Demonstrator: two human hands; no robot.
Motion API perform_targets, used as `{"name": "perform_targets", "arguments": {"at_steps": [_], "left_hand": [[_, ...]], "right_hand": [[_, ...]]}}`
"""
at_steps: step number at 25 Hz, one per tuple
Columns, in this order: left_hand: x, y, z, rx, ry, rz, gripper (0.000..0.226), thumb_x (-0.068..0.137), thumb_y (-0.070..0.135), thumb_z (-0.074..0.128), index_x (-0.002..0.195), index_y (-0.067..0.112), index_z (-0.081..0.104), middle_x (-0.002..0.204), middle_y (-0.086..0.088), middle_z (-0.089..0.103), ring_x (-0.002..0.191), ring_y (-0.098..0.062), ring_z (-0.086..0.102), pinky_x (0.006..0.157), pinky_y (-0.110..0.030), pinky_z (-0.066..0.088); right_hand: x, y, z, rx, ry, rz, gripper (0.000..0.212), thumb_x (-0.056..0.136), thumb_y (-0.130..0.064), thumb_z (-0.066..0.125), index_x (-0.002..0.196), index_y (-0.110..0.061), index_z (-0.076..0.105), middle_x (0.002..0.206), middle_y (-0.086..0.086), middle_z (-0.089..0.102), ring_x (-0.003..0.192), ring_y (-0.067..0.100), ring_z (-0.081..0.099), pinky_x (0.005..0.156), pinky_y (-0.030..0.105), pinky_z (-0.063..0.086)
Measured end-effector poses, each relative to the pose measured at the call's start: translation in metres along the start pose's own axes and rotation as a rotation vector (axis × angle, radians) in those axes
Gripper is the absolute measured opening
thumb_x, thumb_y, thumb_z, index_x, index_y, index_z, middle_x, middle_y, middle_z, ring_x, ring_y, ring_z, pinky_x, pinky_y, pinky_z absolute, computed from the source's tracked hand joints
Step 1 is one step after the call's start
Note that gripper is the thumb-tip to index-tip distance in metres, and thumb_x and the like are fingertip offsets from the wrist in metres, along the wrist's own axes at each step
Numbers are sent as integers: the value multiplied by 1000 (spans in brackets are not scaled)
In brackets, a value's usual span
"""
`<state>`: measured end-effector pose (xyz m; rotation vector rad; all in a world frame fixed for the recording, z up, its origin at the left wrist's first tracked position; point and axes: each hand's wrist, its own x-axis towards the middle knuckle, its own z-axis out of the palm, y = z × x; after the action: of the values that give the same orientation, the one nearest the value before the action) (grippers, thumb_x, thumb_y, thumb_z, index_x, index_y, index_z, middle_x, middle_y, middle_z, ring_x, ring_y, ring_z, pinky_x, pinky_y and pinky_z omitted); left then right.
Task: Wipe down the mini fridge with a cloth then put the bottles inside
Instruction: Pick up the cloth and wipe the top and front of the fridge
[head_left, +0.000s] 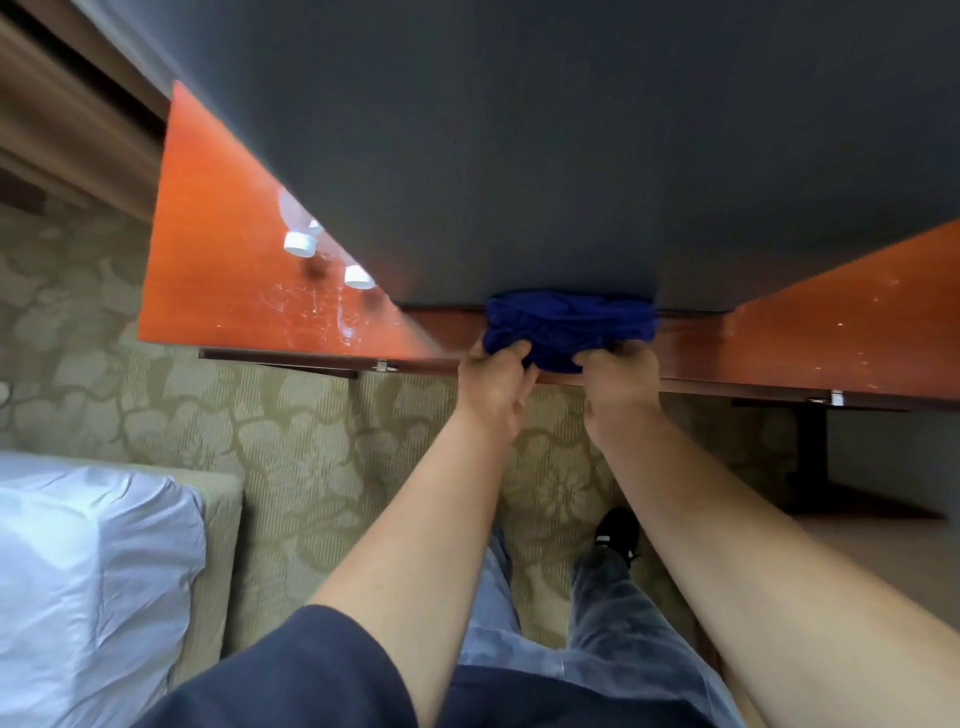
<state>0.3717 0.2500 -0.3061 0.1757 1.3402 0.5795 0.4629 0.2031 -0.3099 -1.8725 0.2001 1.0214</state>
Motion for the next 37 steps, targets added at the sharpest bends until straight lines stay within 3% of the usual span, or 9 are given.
{"name": "perform_targets", "arguments": {"at_steps": [3,7,10,14,18,20,26,32,37], "left_hand": [[9,28,-31,-26,18,22,32,98,-9,49,125,2,61,116,-15,68,101,-23,66,85,-29,58],[13,65,-71,-33,39,119,33,94,-10,49,115,9,67,93,-6,72,88,-19,68,82,-29,59],[16,90,-94,-25,65,199,34,93,-11,51,110,14,67,90,-5,73,81,-15,70,78,-28,59],[14,107,-100,70,45,255,33,92,-12,49,106,12,66,89,-6,72,80,-17,68,68,-24,58],[1,93,-86,106,40,248,29,93,-11,50,95,11,68,87,-7,73,81,-17,69,70,-24,60],[-7,80,-72,105,9,243,28,94,-12,47,94,9,65,88,-8,70,82,-17,68,70,-23,61],[-32,36,-16,171,-46,188,24,100,-4,51,119,7,60,121,-13,68,115,-26,66,94,-32,58],[-68,-10,56,163,-124,214,18,97,-2,59,108,11,66,121,-12,70,115,-23,67,99,-35,56],[-94,-55,120,126,-113,253,17,97,-1,60,109,10,65,116,-11,71,112,-23,69,96,-35,58]], "right_hand": [[-17,11,39,54,-22,15,34,83,12,57,112,-5,63,109,12,70,111,34,66,100,46,53],[-46,22,94,199,-118,31,41,77,14,57,112,-7,63,124,21,68,117,37,65,100,45,52],[-63,23,130,282,-160,57,42,76,26,50,100,-5,63,116,22,68,114,40,65,102,50,51],[-69,27,138,322,-165,67,47,72,23,54,115,7,60,126,27,66,122,45,63,111,59,47],[-66,17,112,306,-165,73,36,78,19,57,100,-9,59,119,19,68,116,39,66,108,54,51],[-62,8,93,316,-176,70,34,83,18,56,103,-9,60,120,18,70,115,35,67,103,47,55],[-42,-19,18,301,-143,0,28,86,14,56,96,-13,60,106,10,70,102,25,69,86,32,56],[-19,-53,-70,345,-137,-80,29,87,13,55,96,-15,61,107,8,70,106,24,68,95,33,56],[-3,-82,-146,216,-191,-220,37,78,1,60,114,-6,66,116,13,73,110,27,70,100,46,57]]}}
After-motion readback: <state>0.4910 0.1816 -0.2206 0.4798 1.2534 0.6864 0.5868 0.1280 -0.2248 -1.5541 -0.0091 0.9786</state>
